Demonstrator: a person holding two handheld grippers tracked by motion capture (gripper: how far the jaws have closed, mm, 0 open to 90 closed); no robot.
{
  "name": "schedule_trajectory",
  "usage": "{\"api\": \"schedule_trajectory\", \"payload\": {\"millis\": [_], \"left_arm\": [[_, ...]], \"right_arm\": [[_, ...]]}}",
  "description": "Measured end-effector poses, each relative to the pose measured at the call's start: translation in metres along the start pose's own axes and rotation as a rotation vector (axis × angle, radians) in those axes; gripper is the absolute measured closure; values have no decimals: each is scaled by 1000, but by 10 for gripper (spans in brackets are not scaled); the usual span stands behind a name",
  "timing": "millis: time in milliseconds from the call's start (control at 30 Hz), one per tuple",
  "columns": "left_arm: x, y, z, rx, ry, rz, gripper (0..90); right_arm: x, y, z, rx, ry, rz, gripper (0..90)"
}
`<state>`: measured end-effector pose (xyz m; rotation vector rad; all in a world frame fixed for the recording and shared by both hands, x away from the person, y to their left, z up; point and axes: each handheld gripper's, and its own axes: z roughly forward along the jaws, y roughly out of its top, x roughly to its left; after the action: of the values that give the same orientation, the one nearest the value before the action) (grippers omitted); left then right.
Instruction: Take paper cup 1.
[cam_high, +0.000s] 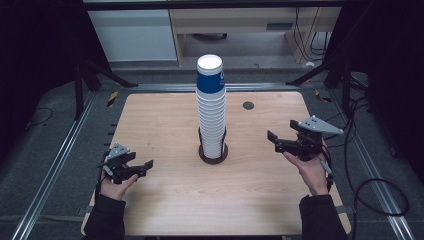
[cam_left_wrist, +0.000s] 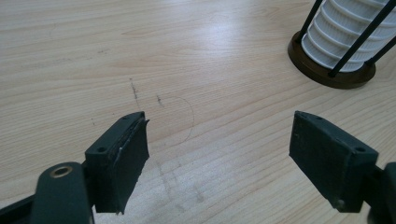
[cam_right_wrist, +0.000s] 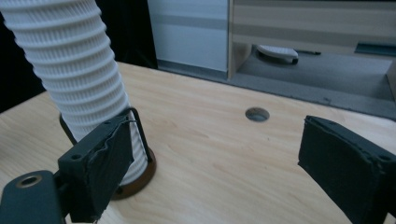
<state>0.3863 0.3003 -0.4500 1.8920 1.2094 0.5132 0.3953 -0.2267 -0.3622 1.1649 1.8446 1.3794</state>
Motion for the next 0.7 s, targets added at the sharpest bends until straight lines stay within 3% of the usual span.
{"api": "schedule_trajectory", "payload": {"millis": [700], "left_arm": [[-3,-1,7,24,-17,7,186]], "right_arm": [[42,67,25,-108,129,-55,89]]}}
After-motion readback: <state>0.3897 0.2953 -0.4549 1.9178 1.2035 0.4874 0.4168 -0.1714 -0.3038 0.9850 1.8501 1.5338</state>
